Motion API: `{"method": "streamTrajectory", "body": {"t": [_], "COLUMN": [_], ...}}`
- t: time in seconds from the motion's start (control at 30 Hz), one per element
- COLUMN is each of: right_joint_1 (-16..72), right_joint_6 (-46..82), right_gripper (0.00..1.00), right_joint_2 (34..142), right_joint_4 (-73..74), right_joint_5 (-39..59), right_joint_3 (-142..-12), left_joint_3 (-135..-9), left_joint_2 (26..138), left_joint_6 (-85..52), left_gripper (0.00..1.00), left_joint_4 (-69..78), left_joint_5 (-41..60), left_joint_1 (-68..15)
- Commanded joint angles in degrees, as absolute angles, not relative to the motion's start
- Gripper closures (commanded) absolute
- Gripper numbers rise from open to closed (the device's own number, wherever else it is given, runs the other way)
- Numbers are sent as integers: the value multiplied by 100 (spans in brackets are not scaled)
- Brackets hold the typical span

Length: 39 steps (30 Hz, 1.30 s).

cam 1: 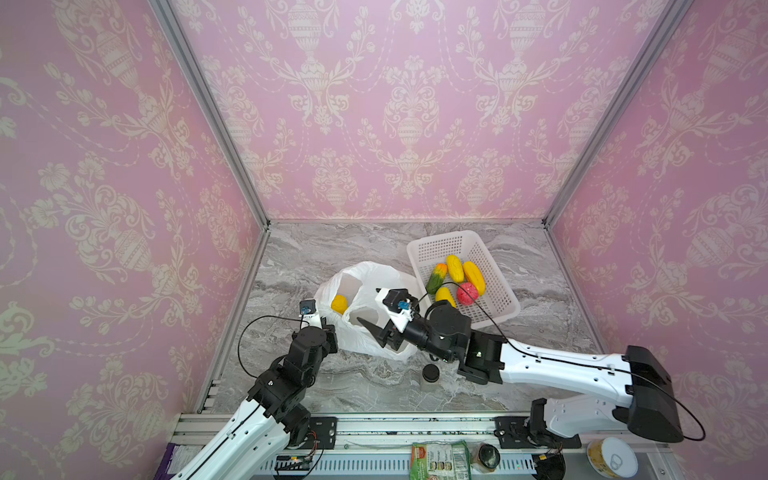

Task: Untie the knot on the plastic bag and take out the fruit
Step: 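Move the right gripper back into the bag toward the yellow round fruit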

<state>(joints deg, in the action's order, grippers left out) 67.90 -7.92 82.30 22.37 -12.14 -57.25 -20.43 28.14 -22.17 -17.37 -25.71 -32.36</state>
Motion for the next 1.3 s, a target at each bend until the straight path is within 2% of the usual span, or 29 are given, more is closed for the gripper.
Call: {"method": "streamTrajectory", "body": {"t": [0.0, 0.17, 0.23, 0.3, 0.33, 0.57, 0.7, 0.73, 0.8, 0.9, 1.0, 1.17, 1.27], "right_joint_1": [6770, 6717, 6626, 6483, 6418, 5941, 5694, 5672, 5656, 5609, 5508, 5404, 5268], "right_joint_6": [-1303, -1451, -1354, -1178, -1093, -489, -106, -81, -57, -6, 136, 648, 1099], "right_gripper": [16, 17, 28, 42, 46, 39, 38, 39, 52, 79, 88, 88, 86], "right_joint_2": [9048, 9807, 9973, 9925, 9842, 8921, 8745, 8760, 8796, 8689, 8335, 7568, 7347], "right_joint_4": [1490, 1296, 1248, 1327, 1386, 1859, 1968, 1978, 1904, 1806, 1924, 2267, 2187], "right_joint_5": [-1403, -1810, -2076, -2173, -2112, -1346, -806, -796, -911, -1406, -2316, -4592, -5109], "right_joint_3": [-5878, -6225, -6385, -6380, -6333, -5643, -5477, -5463, -5522, -5550, -5317, -4553, -4185], "left_joint_3": [-1992, -1986, -1987, -1991, -1989, -1990, -2000, -2003, -1984, -1982, -1986, -1986, -1986], "left_joint_2": [2768, 2733, 2755, 2779, 2782, 2781, 2813, 2794, 2746, 2697, 2736, 2733, 2741], "left_joint_6": [-2215, -2224, -2224, -2224, -2224, -2226, -2215, -2214, -2215, -2224, -2224, -2224, -2224], "left_gripper": [100, 100, 100, 100, 100, 100, 100, 100, 100, 100, 100, 100, 100], "left_joint_4": [-1757, -1772, -1758, -1758, -1758, -1751, -1749, -1755, -1765, -1769, -1767, -1771, -1760], "left_joint_5": [-2424, -2442, -2450, -2438, -2435, -2461, -2421, -2425, -2426, -2458, -2442, -2430, -2445], "left_joint_1": [-3190, -3190, -3190, -3190, -3190, -3190, -3190, -3190, -3190, -3190, -3188, -3186, -3190]}}
